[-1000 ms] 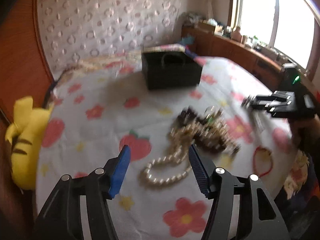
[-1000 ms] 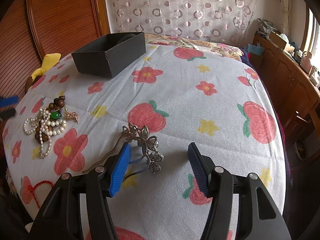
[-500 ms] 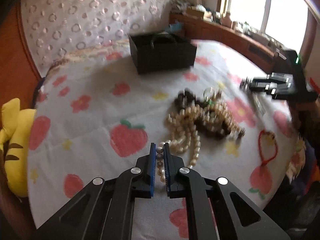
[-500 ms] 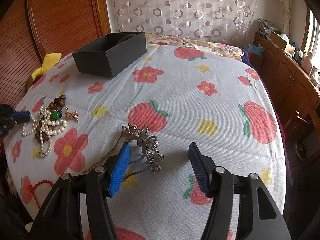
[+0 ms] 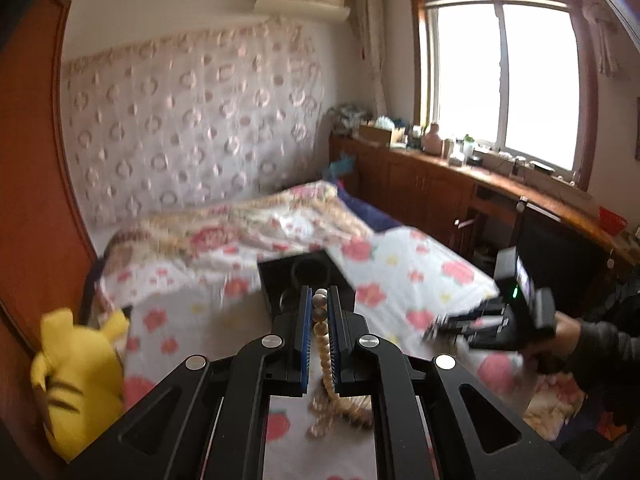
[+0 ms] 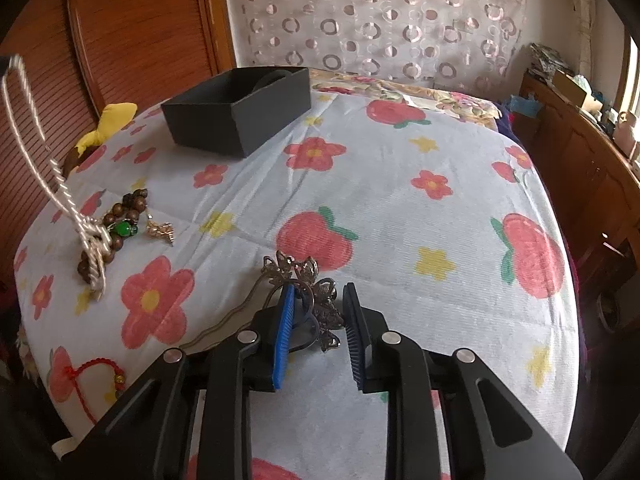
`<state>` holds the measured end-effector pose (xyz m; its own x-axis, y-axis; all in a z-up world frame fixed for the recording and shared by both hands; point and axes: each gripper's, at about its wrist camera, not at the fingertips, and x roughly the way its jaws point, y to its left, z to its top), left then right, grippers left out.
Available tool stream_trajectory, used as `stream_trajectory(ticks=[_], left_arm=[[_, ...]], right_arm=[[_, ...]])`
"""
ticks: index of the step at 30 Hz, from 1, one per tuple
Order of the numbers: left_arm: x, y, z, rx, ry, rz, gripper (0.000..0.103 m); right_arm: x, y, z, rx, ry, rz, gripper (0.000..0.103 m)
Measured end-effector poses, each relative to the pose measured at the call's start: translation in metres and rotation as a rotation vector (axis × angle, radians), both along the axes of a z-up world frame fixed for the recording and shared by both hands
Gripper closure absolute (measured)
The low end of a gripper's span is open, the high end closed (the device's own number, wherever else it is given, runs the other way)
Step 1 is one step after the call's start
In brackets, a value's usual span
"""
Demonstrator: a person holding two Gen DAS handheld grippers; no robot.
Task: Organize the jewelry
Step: 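Lift the pearls toward the box with left tool while right tool carries the hair clip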
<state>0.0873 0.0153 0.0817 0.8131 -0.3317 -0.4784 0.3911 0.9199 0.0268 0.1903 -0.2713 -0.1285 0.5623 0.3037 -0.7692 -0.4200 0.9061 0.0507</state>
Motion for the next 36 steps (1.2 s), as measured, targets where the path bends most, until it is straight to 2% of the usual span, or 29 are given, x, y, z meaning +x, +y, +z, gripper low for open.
stream_trajectory(ticks=[2, 9, 10, 11, 15, 22, 29, 36], left_arm=[[0.001, -0.006, 0.012, 0.003, -0.022, -0.009, 0.096], [0.002, -0.016, 0.051, 0.004, -0.097, -0.021, 0.096], [0.002, -0.017, 0.055, 0.002, -0.104, -0.021, 0.096], [0.002, -0.019, 0.06, 0.003, -0.114, -0.021, 0.096], [0.004, -0.023, 0.074, 0.013, -0.147, -0.021, 0.096], [0.009, -0.029, 0.076, 0.029, -0.152, -0.02, 0.096], [0.032, -0.028, 0.07, 0.016, -0.135, -0.007, 0.096], [0.078, -0.033, 0.074, 0.021, -0.135, -0.003, 0.096]], right_arm=[[-0.005, 0.002, 0.007, 0.007, -0.029, 0.009, 0.082], [-0.015, 0.012, 0.025, -0.006, -0.085, 0.04, 0.085], [-0.016, 0.012, 0.026, -0.004, -0.091, 0.042, 0.086], [-0.016, 0.012, 0.028, -0.001, -0.097, 0.041, 0.094], [-0.019, 0.015, 0.035, -0.003, -0.114, 0.053, 0.094], [-0.02, 0.018, 0.042, 0.01, -0.12, 0.064, 0.095], [-0.02, 0.026, 0.07, -0.022, -0.181, 0.09, 0.095], [0.003, 0.031, 0.101, -0.035, -0.233, 0.101, 0.095]])
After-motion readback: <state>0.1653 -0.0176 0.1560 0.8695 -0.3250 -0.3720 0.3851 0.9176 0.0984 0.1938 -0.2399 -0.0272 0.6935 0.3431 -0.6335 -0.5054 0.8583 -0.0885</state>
